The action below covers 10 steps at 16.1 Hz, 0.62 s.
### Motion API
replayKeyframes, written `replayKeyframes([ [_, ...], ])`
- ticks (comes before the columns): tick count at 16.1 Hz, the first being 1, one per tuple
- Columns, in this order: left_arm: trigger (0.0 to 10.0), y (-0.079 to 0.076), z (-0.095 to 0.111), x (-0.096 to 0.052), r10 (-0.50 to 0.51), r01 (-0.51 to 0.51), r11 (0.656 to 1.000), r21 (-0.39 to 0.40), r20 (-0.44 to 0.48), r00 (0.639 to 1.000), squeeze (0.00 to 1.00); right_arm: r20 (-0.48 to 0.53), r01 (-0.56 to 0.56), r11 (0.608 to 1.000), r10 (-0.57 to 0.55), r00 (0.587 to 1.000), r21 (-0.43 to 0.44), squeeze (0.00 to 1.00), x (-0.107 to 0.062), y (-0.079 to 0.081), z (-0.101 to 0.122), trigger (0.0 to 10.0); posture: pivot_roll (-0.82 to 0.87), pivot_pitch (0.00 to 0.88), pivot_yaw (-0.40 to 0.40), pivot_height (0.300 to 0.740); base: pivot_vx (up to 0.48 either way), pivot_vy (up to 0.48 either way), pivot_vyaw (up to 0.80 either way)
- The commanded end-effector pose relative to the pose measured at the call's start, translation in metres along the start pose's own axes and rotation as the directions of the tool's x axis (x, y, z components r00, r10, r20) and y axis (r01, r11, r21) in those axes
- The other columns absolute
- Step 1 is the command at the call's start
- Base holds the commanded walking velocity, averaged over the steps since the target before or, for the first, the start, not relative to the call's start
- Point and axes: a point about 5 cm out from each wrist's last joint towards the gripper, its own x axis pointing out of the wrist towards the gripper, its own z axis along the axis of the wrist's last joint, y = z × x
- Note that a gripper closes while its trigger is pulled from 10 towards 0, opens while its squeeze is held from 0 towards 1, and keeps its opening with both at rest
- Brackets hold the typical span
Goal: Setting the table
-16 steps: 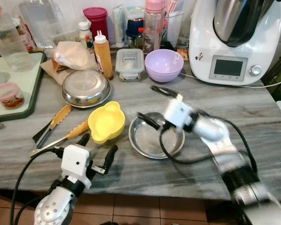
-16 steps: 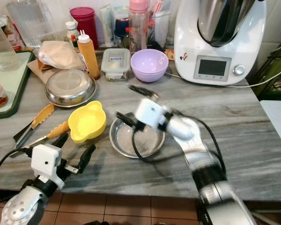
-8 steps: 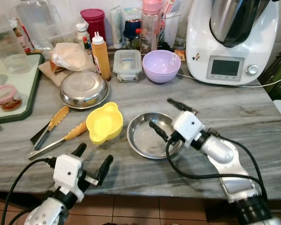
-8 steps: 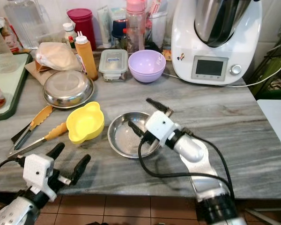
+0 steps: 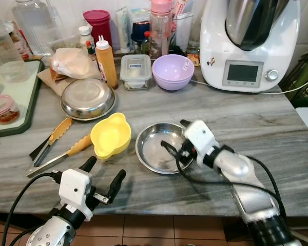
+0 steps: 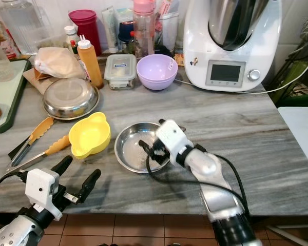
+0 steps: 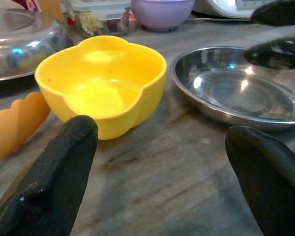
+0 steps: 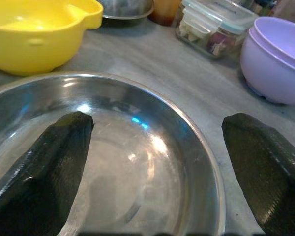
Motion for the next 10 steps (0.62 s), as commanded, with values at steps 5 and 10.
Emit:
replayKeyframes([
  [5,10.0,-0.003,0.001,-0.003,-0.026,0.026,1.0,0.002,-0.011,1.0,0.0,-0.091,-0.074,0.997,0.073,0.993,-0.004,0.0,0.014,0.001,0.007,10.0,-0.09,0.112,0.021,0.74,0.0,0.0,0.0],
  [10,10.0,-0.006,0.001,-0.005,-0.023,0.023,1.0,-0.01,-0.014,1.0,0.0,-0.188,-0.101,0.995,0.099,0.977,0.001,0.0,0.017,0.002,-0.001,10.0,-0.07,0.116,0.005,0.74,0.0,0.0,0.0],
])
